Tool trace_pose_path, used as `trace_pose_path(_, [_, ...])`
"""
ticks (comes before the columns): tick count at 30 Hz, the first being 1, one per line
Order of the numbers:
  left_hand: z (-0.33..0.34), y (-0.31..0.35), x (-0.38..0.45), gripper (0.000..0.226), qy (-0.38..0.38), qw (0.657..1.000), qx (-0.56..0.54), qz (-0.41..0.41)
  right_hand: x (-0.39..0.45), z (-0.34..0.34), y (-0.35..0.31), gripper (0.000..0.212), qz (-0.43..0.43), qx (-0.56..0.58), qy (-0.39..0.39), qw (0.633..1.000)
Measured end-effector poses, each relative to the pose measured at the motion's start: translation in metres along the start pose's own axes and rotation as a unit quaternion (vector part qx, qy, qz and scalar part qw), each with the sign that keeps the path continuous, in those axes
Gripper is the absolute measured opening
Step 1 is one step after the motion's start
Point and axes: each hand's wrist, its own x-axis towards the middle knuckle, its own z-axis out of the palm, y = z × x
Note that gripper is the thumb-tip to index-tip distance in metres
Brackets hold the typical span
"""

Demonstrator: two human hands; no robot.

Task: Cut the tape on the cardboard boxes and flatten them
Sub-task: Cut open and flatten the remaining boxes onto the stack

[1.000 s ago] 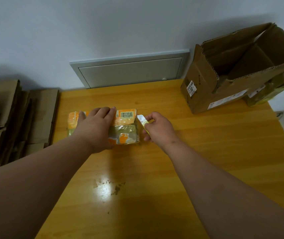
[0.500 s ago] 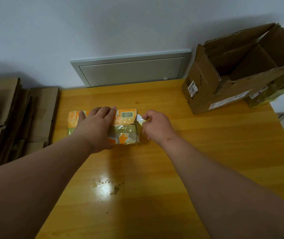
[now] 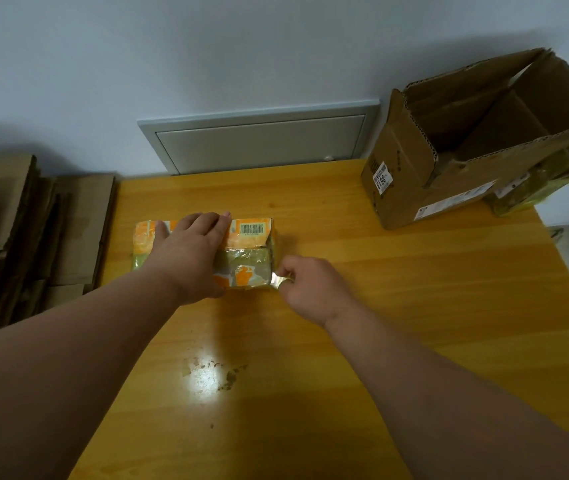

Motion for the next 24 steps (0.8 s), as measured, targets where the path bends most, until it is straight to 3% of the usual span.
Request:
trace_pose_path(7, [0.002,0.000,0.000,0.131,0.004,1.000,0.007,-0.004,-0.013,0.015,0.007,0.020,0.031,0.090,0.056,0.994])
trace_pose_path(12, [0.001,-0.004,-0.003,0.132,0.022,0.999,0.023,0.000,-0.005,-0.004,0.007,0.016,0.096,0.164,0.174,0.966])
trace_pose_path(17, [0.003,0.009,-0.008,0.134,0.048,0.998,0.028,-0.031,-0.004,0.000,-0.017,0.018,0.057,0.145,0.114,0.981])
trace_pose_path(20, [0.001,0.017,-0.010,0.137,0.060,0.997,0.002,-0.057,0.001,0.000,-0.022,0.022,0.065,0.098,0.116,0.986])
trace_pose_path(24, [0.009,-0.001,-0.020,0.146,0.015,0.997,-0.072,-0.040,0.002,-0.008,-0.019,0.033,0.075,0.042,0.111,0.990])
